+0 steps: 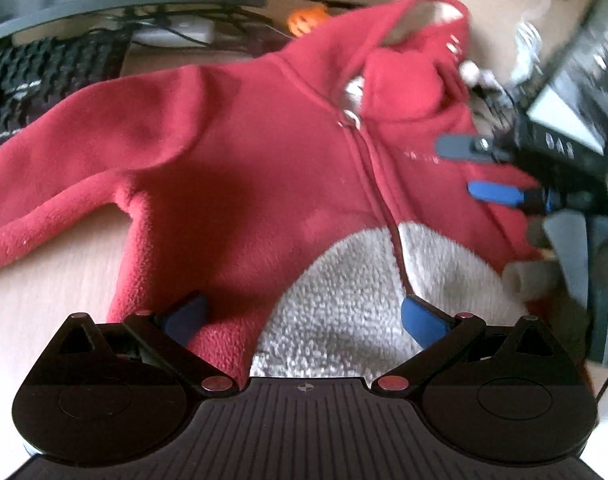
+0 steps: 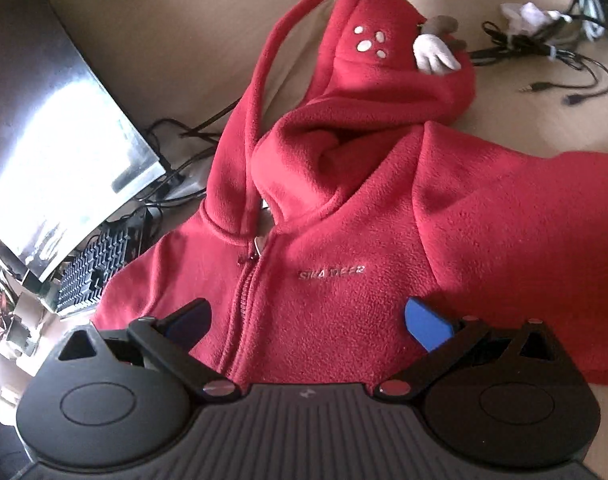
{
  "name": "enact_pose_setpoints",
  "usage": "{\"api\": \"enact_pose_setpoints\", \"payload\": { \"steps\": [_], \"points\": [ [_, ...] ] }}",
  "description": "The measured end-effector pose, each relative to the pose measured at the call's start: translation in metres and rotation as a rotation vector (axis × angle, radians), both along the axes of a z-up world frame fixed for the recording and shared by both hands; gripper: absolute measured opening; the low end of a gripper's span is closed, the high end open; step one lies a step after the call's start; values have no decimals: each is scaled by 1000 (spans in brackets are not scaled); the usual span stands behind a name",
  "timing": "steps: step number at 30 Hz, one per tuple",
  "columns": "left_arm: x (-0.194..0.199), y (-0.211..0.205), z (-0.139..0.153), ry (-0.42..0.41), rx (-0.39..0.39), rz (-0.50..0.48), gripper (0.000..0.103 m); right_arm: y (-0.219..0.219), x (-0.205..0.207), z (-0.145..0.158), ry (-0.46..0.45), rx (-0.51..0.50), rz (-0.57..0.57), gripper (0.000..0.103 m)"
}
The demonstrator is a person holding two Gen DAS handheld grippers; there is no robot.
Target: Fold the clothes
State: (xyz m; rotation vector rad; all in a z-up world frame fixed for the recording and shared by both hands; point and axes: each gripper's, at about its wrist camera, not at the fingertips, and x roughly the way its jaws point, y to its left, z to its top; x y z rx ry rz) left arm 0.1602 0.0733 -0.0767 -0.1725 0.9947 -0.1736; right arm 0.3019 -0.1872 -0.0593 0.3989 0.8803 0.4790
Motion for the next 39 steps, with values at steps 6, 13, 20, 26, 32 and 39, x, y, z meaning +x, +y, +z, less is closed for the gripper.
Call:
{"api": "enact_pose_setpoints", "payload": {
  "steps": [6,13,20,26,32,39],
  "points": [
    [-35,11,1,-9,-42,-75,103,25,-48,4,-75,-250,123,103],
    [-26,8,5,10,-23,-113,103,55,-67,12,-23,-481,168,103],
    [-4,-6,14,-24,-148,-144,103,2,-14,81,-89,-434,-11,103],
    [5,-19,1,-15,-167,-121,103,8,84,54,-67,-807,-80,103],
    [0,-17,-1,-26,-190,-107,103,45,134,42,-144,-779,-64,103],
    [-2,-19,-2,-35,-189,-90,103,63,142,39,-211,-791,-24,103]
  ]
}}
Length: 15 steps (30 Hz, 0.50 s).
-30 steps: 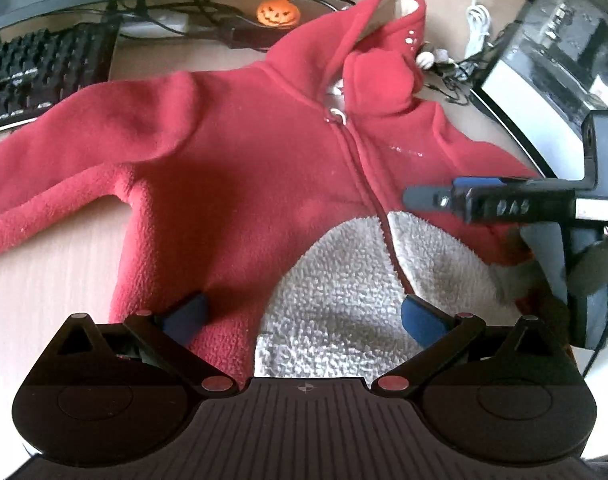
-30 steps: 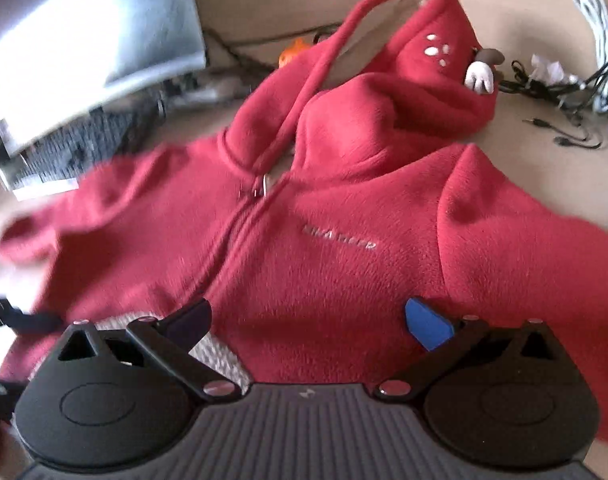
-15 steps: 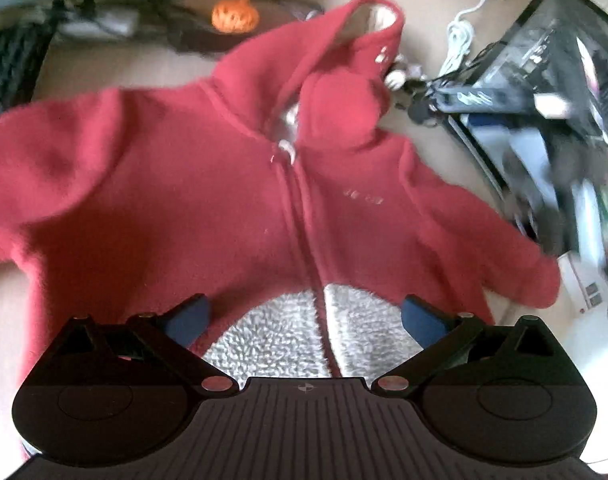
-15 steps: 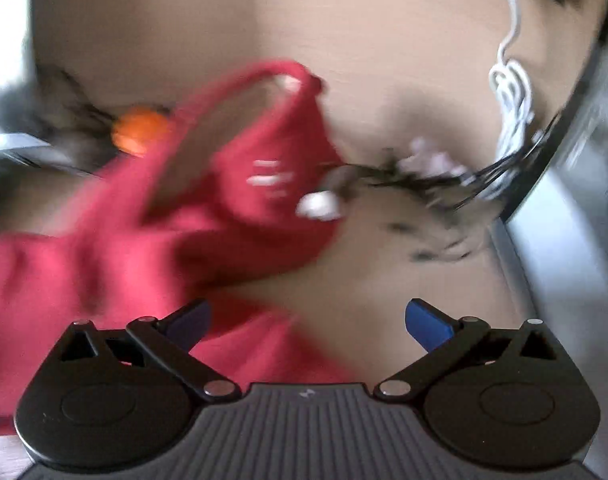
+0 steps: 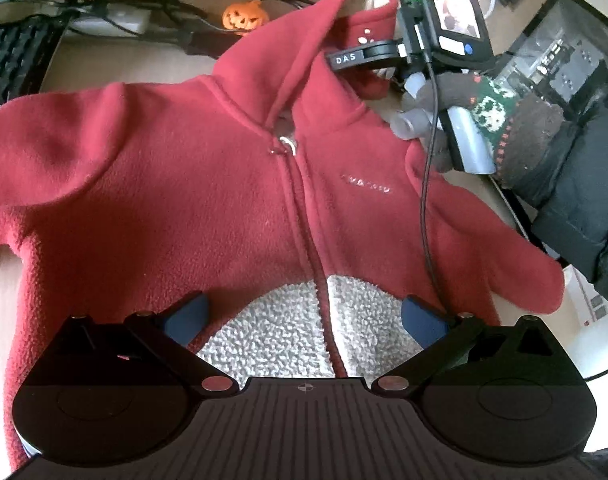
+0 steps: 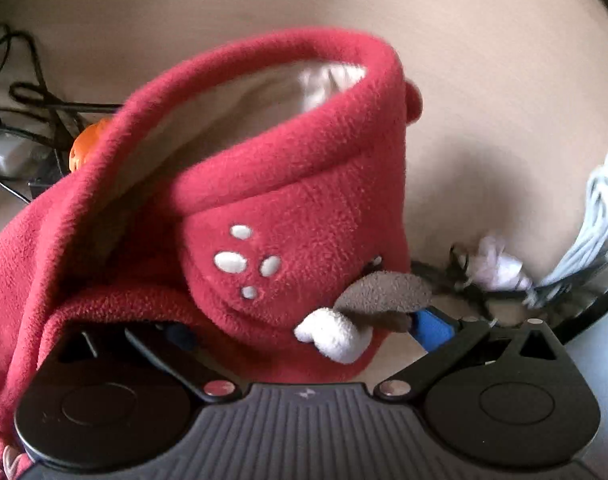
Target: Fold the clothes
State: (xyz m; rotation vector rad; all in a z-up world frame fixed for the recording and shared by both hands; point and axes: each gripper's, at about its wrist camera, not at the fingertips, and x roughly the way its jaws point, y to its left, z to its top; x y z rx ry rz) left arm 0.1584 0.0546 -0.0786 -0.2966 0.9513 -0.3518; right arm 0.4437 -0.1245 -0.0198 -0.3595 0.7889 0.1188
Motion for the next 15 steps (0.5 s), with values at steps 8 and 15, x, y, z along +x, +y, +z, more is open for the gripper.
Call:
{"api": "enact_pose_setpoints", "payload": {
  "steps": [8,15],
  "points": [
    [-2,-14,-1,-31,94,-50,103,-124,-116,59,116,565,-108,103],
    [0,-30,-2,-41,193,-49,103,-197,-265,33,166,728,-391,103]
  ]
}}
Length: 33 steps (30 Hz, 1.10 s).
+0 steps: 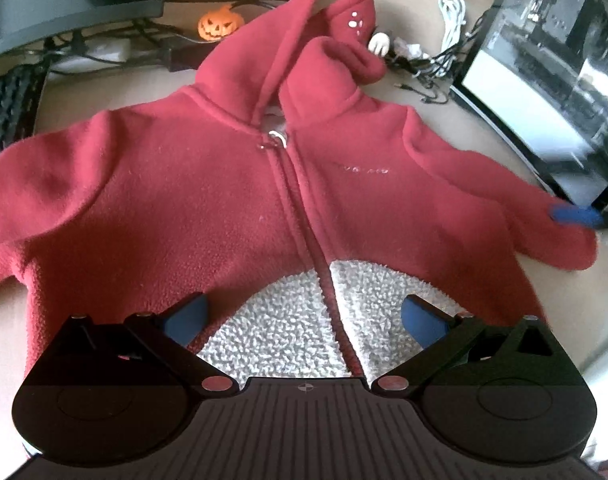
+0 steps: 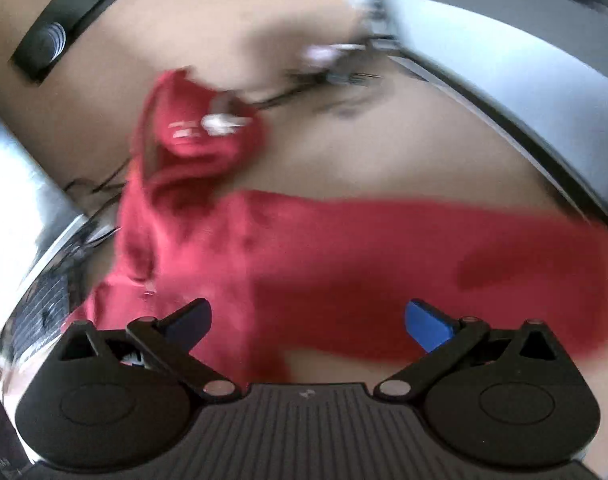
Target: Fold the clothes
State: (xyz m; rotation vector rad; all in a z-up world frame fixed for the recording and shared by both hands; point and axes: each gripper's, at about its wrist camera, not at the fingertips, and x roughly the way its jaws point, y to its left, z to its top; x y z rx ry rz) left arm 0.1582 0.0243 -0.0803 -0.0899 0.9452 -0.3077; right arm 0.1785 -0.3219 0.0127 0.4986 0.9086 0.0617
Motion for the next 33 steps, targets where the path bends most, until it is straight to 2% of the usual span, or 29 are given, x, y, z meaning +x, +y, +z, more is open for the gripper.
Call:
{"api": "enact_pose_setpoints", "payload": {
  "steps": [3,5,9,15,20,23,26,27,31,33],
  "points": [
    [-1,-6,1,4,33,0,103,-30,-33,-21,11,68,-147,103],
    [-1,-5,2,10,28,4,103,-46,-50,-37,17,127,-235,103],
    [-3,3,7,20,-1,24,103,-49,-59,-54,-41,171,-278,103],
    [-11,23,25,-12,-14,72,103,-48,-23,-63,-155,139,-274,103],
    [-19,46,34,-37,-9,155,103,-24,34,-65,-167,12,-84,103],
    [-24,61,35,-33,-11,218,103,2,58,-55,-188,-29,-23,103],
    [-32,75,39,-44,-7,270,103,51,69,-21,-336,-109,112,103],
    [-34,79,40,-47,-10,288,103,73,68,-9,-387,-133,189,103],
    [-39,95,43,-54,-19,356,103,165,64,8,-420,-211,564,103],
    [-40,99,45,-57,-28,373,103,197,54,1,-415,-332,671,103]
  ]
}}
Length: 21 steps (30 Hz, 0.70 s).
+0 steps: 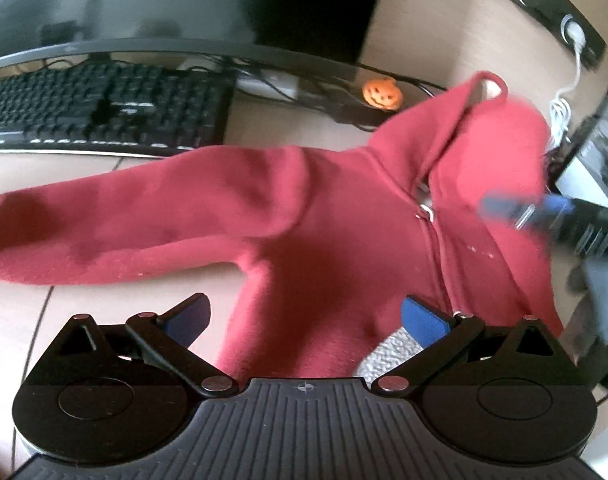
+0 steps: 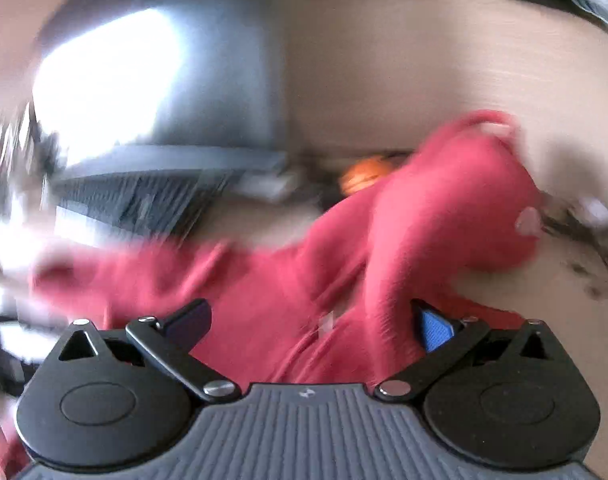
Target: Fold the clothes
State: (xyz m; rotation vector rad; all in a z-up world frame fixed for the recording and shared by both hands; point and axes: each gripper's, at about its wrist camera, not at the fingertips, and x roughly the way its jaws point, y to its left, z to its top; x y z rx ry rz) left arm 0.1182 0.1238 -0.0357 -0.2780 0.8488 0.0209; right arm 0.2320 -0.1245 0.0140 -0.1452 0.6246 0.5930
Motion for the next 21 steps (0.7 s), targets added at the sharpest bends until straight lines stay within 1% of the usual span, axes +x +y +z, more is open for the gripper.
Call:
{"api": "enact_pose_setpoints", "payload": {
  "steps": [2,3,4,6,8,11,12,14,16,19,21],
  "points": [
    [-1,3,2,-6,-11,4,103,32,-11,-7,-25,-139,77,103],
    [-1,4,3,-10,-17,1,103,38,-16,-9,-38,-173,91,103],
    [-1,3,3,-14,-29,-7,103,39,-20,-9,-40,-185,98,103],
    [1,-1,2,-14,-62,-33,103,34,-24,-9,-32,-193,77,103],
    [3,-5,0,-14,-96,-62,103,25,-26,-13,-21,-225,7,103],
    [12,-20,-5,-7,-146,-145,103,6,-33,-22,7,-276,-99,103],
    [15,-25,-7,-3,-161,-174,103,-4,-36,-23,24,-274,-128,103],
    [20,-34,-11,11,-181,-201,103,-26,-41,-26,58,-266,-186,103],
    [27,-41,-17,32,-191,-201,103,-51,-45,-27,100,-237,-226,103],
    [41,-41,-26,74,-228,-149,103,-85,-45,-19,166,-126,-249,103],
    [52,-40,-31,81,-255,-125,103,-108,-44,-7,197,-41,-257,103]
  ]
}}
